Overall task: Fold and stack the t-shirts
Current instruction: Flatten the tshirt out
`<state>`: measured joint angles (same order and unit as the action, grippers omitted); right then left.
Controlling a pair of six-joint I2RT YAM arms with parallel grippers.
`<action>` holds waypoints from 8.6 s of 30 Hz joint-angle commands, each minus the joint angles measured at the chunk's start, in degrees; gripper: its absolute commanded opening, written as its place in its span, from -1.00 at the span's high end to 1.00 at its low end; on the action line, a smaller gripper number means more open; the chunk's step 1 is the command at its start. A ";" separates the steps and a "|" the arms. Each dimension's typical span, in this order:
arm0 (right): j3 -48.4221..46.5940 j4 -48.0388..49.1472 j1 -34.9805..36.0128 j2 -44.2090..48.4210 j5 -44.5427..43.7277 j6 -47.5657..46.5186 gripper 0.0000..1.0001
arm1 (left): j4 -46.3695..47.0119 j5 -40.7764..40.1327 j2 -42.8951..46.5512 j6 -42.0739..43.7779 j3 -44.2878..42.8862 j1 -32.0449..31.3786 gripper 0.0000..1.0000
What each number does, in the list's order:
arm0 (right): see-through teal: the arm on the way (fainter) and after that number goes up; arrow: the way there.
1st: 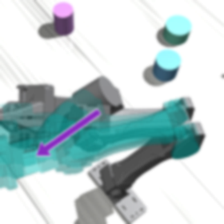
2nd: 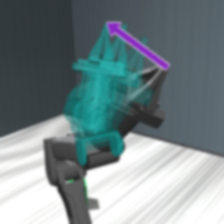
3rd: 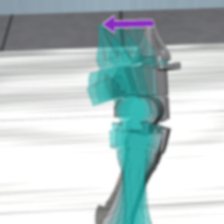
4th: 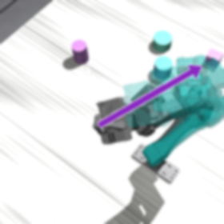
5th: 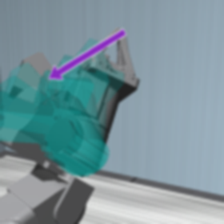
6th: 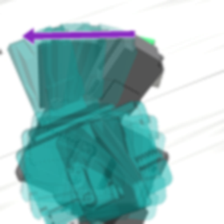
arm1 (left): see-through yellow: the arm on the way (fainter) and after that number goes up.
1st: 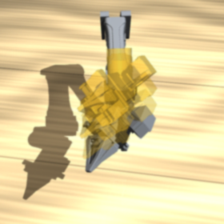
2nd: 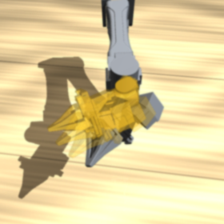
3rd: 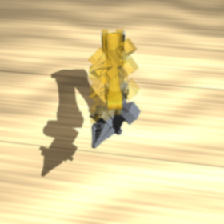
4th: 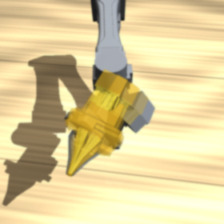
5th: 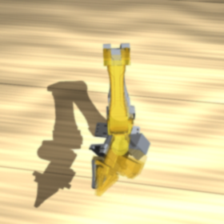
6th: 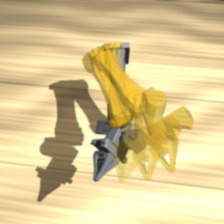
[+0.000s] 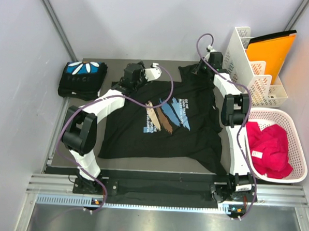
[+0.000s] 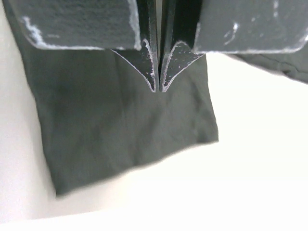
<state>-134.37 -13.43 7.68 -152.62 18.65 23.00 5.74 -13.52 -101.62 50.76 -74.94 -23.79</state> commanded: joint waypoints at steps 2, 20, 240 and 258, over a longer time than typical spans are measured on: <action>-3.54 6.66 -0.47 -0.85 -1.07 0.90 1.00 | 5.07 -0.89 2.13 0.57 -0.39 -0.20 -0.29; 9.39 -4.06 -3.99 12.43 -10.39 0.47 1.00 | 5.60 -1.16 2.13 -0.31 -0.56 -0.91 -0.28; 11.23 -36.05 -2.50 11.02 -16.46 -63.61 0.60 | 14.21 -1.07 -21.16 21.31 2.78 16.67 0.92; 17.47 -36.75 -2.67 13.13 -17.78 -65.10 0.79 | 13.51 -3.18 -20.98 22.27 2.87 16.67 0.97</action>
<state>-120.22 -46.61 5.65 -138.37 4.32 -41.12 18.24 -15.57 -123.33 72.42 -71.05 -7.55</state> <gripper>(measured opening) 0.108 0.030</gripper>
